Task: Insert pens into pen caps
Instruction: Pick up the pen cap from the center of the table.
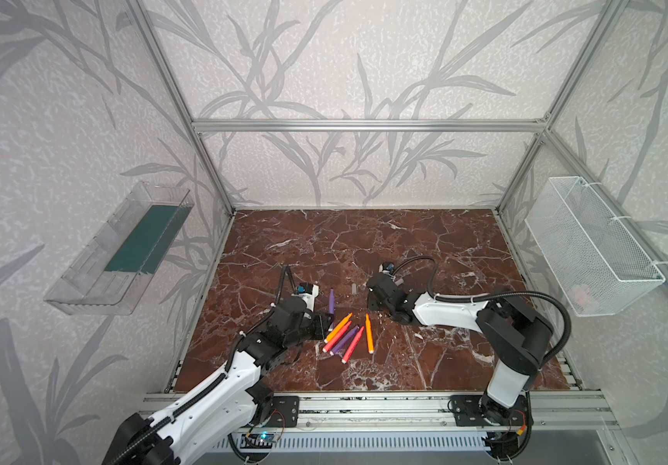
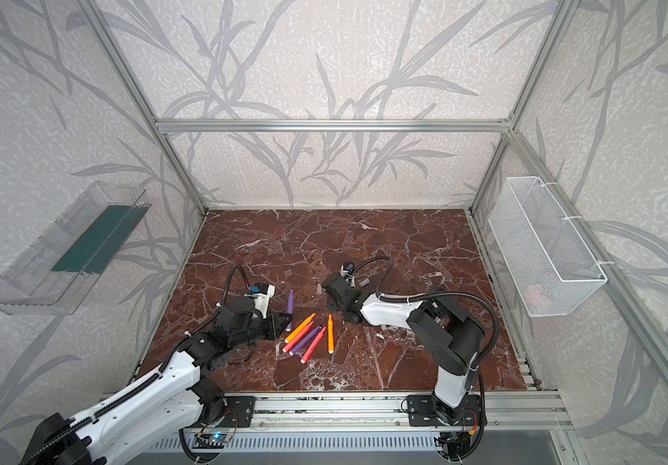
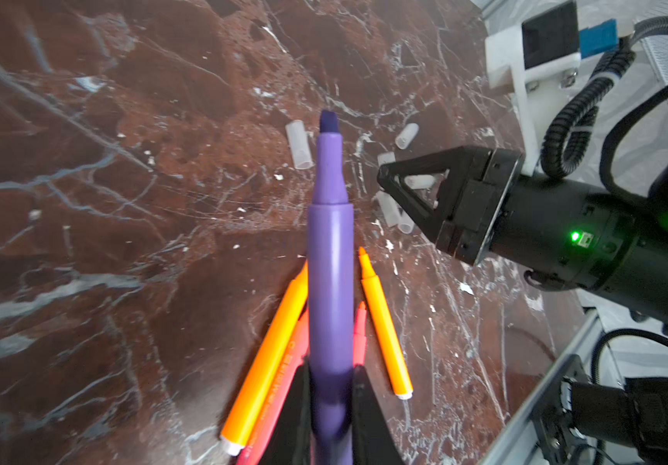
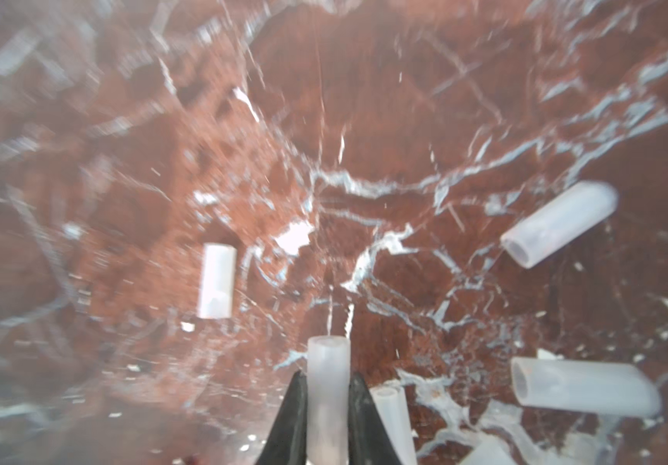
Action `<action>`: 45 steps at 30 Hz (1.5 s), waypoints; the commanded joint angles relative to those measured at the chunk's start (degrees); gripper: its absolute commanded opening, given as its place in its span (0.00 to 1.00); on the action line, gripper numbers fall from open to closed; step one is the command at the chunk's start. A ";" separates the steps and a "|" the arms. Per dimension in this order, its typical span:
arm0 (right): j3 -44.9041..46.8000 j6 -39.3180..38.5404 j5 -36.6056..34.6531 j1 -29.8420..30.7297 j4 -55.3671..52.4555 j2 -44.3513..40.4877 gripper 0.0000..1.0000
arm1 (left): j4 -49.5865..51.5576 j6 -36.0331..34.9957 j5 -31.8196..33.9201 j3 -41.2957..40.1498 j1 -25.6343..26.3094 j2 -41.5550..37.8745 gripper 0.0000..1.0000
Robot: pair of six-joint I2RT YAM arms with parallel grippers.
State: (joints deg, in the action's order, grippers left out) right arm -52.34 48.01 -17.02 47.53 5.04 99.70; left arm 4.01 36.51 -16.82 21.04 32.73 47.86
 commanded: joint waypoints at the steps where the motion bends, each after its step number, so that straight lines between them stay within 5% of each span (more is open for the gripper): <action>1: 2.97 2.60 4.00 -2.79 11.78 -5.11 0.11 | -6.03 1.86 -4.77 -0.62 0.68 0.60 0.00; 13: 12.19 6.77 9.12 -4.42 30.62 -13.78 0.10 | -14.63 3.96 -2.78 -0.83 7.87 2.59 0.00; 20: 13.46 10.33 14.16 -4.28 32.28 -16.37 0.06 | -18.25 3.72 -2.77 0.46 10.29 8.48 0.00; 45: 12.71 13.56 21.79 -0.52 39.79 -7.85 0.03 | -15.61 2.91 -0.42 0.80 10.43 9.04 0.00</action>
State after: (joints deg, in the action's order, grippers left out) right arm -38.20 62.11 4.19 46.48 43.31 92.03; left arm -10.96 39.53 -17.91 20.40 43.03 56.60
